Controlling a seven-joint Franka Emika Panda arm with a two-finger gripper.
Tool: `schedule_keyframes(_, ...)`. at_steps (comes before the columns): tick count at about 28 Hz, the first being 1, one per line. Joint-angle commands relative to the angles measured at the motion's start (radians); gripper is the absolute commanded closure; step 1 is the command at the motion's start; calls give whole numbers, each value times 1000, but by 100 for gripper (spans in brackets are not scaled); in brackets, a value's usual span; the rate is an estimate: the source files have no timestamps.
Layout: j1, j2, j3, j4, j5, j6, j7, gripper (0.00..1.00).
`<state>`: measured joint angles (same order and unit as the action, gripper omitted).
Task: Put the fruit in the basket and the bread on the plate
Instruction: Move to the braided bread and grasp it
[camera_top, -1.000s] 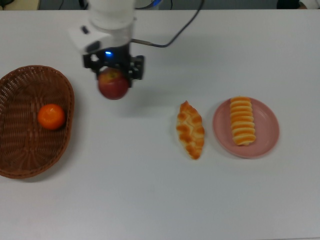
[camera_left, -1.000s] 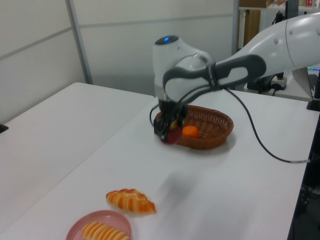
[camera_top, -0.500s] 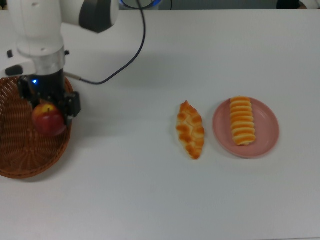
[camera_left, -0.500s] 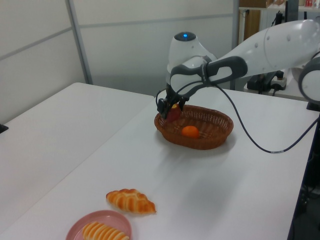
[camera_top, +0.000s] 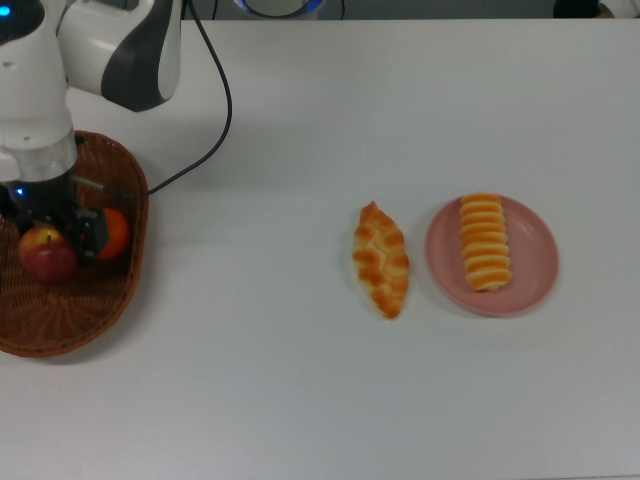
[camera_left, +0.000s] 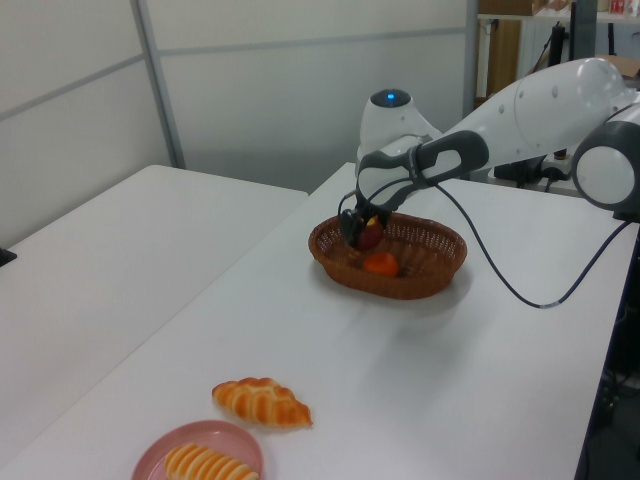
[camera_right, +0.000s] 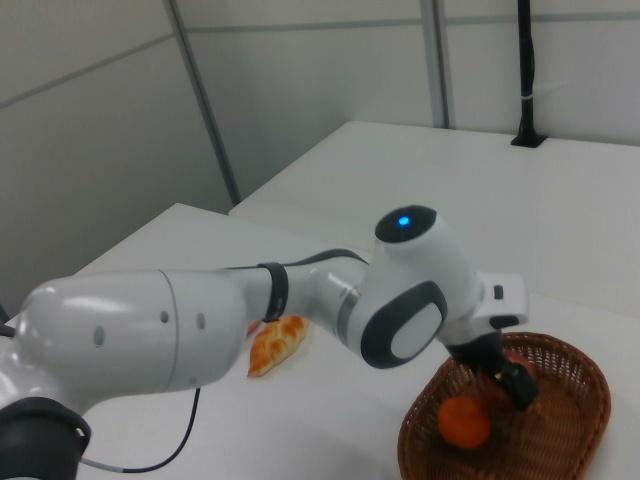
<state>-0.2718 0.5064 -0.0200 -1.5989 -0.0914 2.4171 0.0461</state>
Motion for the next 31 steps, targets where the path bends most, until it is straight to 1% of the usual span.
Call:
schedule_keyframes(1, 5, 23, 3, 22, -17, 17, -35, 0)
schedule_keyframes(4, 6, 12, 9, 23, -14, 16, -31, 0)
schedule_keyframes(5, 8, -3, 15, 23, -2, 14, -23, 0)
schedule_keyframes(7, 11, -25, 18, 25, 2, 11, -16, 0)
schedule_keyframes(10, 40, -46, 37, 27, 24, 8, 14, 0)
schedule_keyframes(11, 63, -66, 38, 27, 33, 7, 49, 0)
schedule_keyframes(15, 138, -89, 38, 27, 32, -42, 101, 0)
schedule_keyframes(16, 164, -91, 38, 28, 32, -59, 109, 0)
schedule_keyframes(17, 210, -94, 38, 28, 32, -88, 118, 0)
schedule_keyframes(18, 232, -95, 38, 27, 32, -101, 124, 0)
schedule_keyframes(21, 305, -91, 38, 27, 32, -122, 164, 0)
schedule_keyframes(22, 348, -89, 38, 19, 32, -124, 205, 0)
schedule_keyframes(25, 407, -89, 38, 4, 30, -141, 261, 0)
schedule_keyframes(26, 443, -88, 38, -4, 30, -160, 279, 0)
schedule_keyframes(31, 520, -69, 38, -15, 32, -207, 284, 0)
